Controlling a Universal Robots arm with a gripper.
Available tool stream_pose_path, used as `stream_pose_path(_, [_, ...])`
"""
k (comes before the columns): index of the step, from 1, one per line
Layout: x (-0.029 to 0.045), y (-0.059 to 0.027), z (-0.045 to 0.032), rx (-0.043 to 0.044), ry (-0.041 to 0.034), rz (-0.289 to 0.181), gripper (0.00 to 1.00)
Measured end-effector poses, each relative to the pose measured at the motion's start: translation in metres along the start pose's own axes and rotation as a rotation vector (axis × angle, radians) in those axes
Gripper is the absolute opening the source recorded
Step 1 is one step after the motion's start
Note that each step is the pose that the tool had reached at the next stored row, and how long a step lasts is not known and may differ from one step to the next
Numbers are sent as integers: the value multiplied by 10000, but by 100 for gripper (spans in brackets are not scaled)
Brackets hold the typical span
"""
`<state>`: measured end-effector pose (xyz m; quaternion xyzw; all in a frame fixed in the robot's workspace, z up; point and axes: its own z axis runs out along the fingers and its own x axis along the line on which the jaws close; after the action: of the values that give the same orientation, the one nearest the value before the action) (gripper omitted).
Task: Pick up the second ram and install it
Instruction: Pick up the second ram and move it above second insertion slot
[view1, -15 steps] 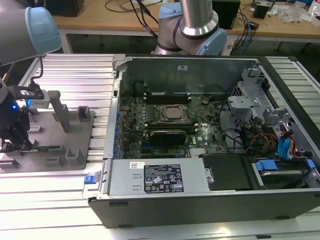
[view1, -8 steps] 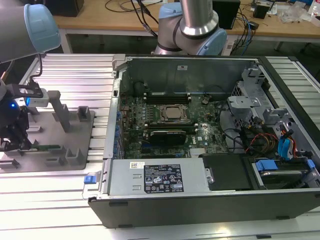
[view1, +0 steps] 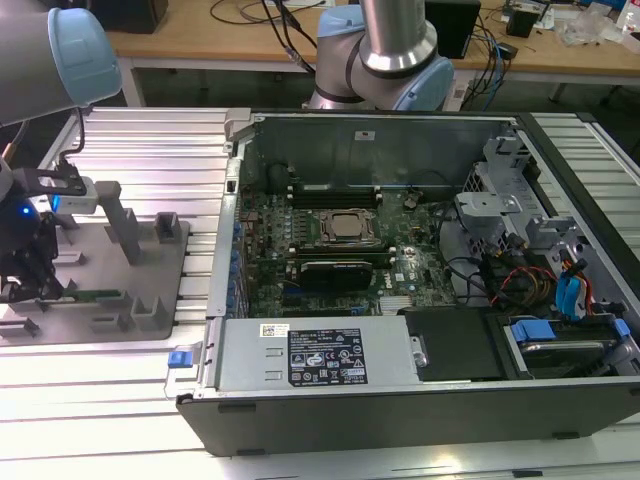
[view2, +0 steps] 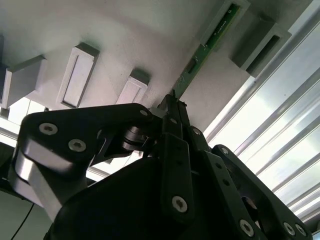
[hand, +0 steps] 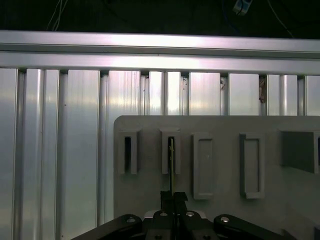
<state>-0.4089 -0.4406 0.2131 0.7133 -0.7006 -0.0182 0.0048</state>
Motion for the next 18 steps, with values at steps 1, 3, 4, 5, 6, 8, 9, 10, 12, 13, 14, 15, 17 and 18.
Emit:
stream_pose_path(1, [0,1,-9,-4,4,0,9])
stream_pose_path(3, [-1,3,-85,-1,4,0,9])
stream_pose_path(4, [-3,5,-142,0,4,0,9])
stream_pose_path(5, [-3,6,-179,-1,4,1,9])
stream_pose_path(6, [-4,7,-208,-1,5,0,9])
stream_pose_path(8, [-7,10,-310,0,5,0,9])
stream_pose_path(9, [-8,11,-349,0,6,0,9])
stream_pose_path(10, [-9,13,-397,-1,7,0,9])
stream_pose_path(12, [-12,17,-529,0,8,1,9])
stream_pose_path(13, [-16,21,-685,0,9,2,9])
stream_pose_path(14, [-17,22,-736,-1,11,1,9])
stream_pose_path(15, [-18,24,-791,0,14,1,9])
stream_pose_path(17, [-19,26,-846,0,14,1,9])
stream_pose_path(18, [-20,28,-901,-1,15,1,9])
